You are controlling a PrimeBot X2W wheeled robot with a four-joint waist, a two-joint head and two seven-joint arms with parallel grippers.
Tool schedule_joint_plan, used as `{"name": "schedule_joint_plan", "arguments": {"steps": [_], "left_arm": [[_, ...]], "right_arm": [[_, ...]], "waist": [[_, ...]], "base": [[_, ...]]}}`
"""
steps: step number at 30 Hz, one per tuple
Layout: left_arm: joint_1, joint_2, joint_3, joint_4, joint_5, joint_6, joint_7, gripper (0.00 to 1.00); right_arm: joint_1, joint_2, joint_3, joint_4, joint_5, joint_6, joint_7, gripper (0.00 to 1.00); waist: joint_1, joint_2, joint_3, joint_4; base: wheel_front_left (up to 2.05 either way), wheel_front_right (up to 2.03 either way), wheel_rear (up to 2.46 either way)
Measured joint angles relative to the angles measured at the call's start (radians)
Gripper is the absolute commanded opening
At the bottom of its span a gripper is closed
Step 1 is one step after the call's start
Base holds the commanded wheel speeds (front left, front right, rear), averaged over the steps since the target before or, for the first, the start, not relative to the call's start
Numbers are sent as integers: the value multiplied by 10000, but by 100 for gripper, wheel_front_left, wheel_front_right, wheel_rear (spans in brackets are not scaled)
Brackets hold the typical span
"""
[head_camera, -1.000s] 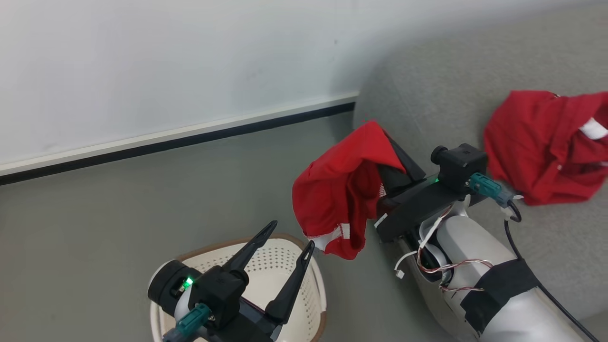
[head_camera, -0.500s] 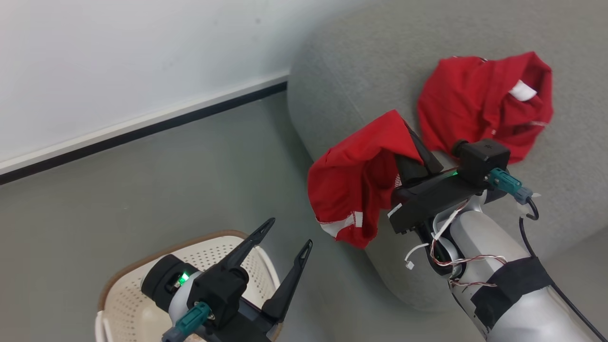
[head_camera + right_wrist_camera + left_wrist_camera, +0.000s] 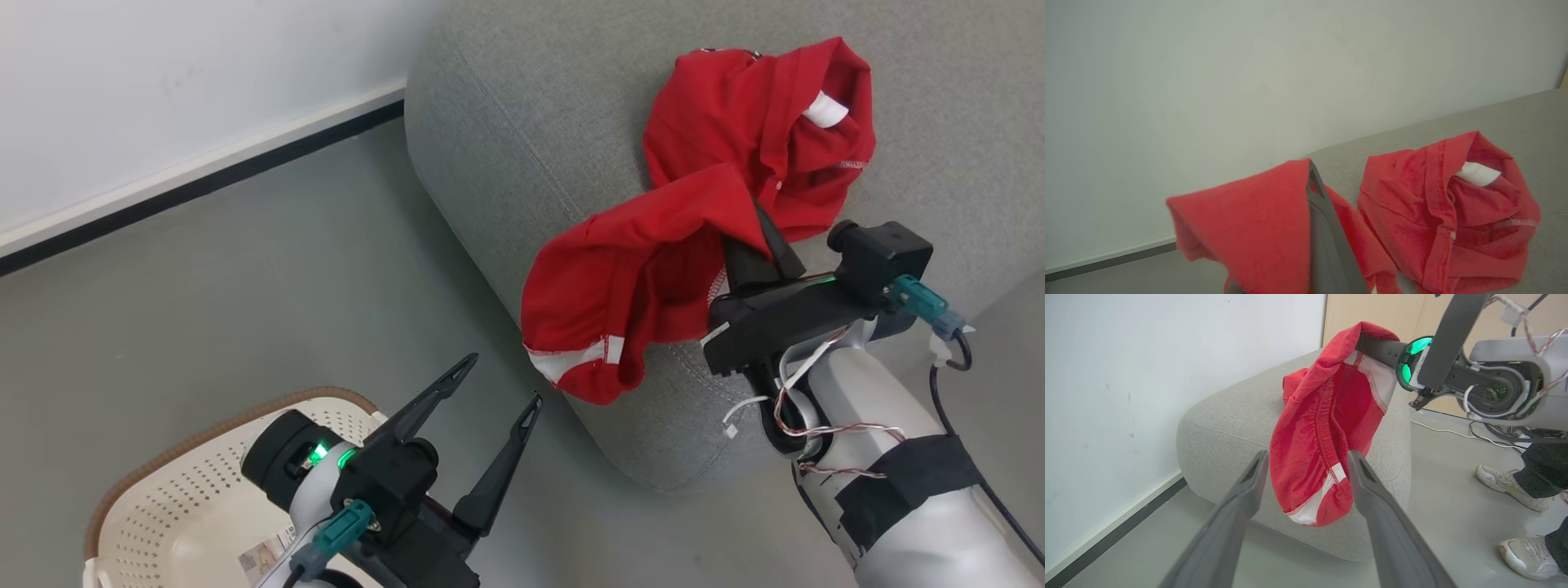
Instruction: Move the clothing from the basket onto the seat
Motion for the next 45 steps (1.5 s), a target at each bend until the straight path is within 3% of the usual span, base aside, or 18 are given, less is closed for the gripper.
{"name": "schedule_joint_plan", "arguments": {"steps": [18, 24, 33, 45], "left_arm": [[-449, -35, -412, -217, 54, -167, 334, 100], [-710, -40, -541, -441, 117, -176, 437, 100], [-1065, -4, -719, -688, 188, -257, 529, 100], [-1502, 314, -746, -941, 247, -337, 675, 100]], "right_arm": [[-2498, -1183, -1657, 15, -364, -125, -69, 0], [-3713, -2132, -2370, 2, -713, -125, -71, 0], [-4400, -3361, -3488, 708, -894, -520, -73, 0], [-4169, -3289, -3661, 2527, -894, -617, -73, 0]], "waist": [[0, 0, 651, 341], [0, 0, 1019, 596], [0, -1, 1704, 1044], [0, -1, 2711, 1504]], "base": [[0, 0, 0], [0, 0, 0], [0, 0, 0], [0, 0, 0]]}}
